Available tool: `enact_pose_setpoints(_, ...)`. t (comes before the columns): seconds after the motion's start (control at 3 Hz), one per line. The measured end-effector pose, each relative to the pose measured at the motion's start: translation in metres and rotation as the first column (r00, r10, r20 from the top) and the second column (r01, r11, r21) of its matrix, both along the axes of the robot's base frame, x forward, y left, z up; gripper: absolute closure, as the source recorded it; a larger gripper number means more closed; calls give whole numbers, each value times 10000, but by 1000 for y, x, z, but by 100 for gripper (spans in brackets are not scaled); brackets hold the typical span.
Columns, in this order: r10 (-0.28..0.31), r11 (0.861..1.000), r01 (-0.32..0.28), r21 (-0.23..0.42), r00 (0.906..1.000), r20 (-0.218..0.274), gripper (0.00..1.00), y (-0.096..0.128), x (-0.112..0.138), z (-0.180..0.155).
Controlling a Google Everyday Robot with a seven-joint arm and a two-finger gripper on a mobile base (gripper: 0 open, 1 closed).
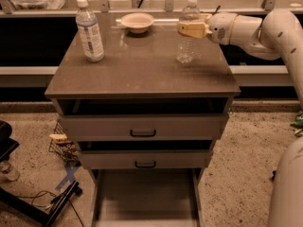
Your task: Pick water bottle from bottom drawer and place on counter
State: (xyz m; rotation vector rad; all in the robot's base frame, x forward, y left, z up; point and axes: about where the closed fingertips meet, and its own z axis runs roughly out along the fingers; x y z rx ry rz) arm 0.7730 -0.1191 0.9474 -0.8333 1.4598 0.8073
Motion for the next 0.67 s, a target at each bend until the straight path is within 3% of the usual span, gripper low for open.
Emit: enact_pose_setpoints(0.67,-93,10000,94,23,9989,-454,100,3,3,-23)
